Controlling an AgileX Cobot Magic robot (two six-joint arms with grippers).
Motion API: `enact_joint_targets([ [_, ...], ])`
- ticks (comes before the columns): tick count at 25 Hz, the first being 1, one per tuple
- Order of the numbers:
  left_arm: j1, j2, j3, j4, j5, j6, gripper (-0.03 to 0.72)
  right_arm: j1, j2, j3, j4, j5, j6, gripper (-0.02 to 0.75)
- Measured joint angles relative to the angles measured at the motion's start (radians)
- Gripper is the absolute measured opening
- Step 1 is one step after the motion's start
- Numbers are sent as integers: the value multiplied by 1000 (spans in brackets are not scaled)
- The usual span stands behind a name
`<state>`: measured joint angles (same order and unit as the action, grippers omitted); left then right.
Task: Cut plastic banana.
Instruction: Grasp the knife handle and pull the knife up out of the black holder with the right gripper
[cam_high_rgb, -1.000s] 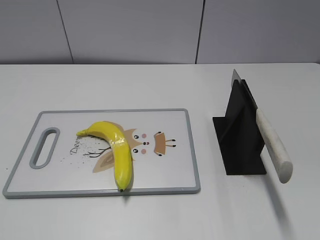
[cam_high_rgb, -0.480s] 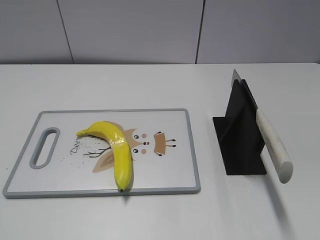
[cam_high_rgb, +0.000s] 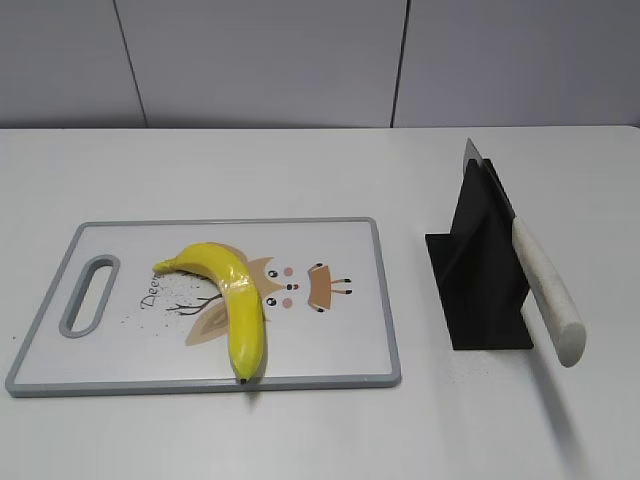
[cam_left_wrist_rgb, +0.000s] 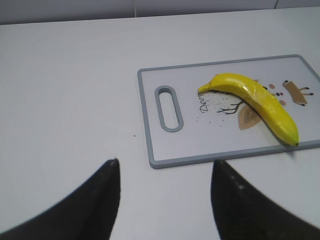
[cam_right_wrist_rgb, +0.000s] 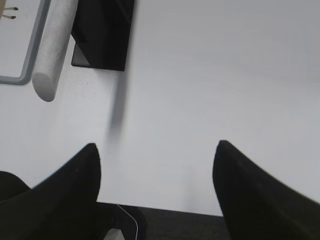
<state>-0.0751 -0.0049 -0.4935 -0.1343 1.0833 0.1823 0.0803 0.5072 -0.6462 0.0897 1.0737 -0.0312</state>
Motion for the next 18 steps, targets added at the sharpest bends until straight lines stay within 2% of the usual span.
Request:
enact_joint_targets([
  [3, 0, 0, 0, 0, 1, 0, 562, 7, 87, -29, 4, 4, 0, 558],
  [5, 0, 0, 0, 0, 1, 0, 562, 40, 142, -48, 2, 3, 9, 558],
  [10, 0, 0, 0, 0, 1, 0, 562, 216, 281, -120, -55, -10, 149, 558],
  [18, 0, 0, 0, 0, 1, 0, 562, 438, 532, -285, -74, -3, 324, 558],
])
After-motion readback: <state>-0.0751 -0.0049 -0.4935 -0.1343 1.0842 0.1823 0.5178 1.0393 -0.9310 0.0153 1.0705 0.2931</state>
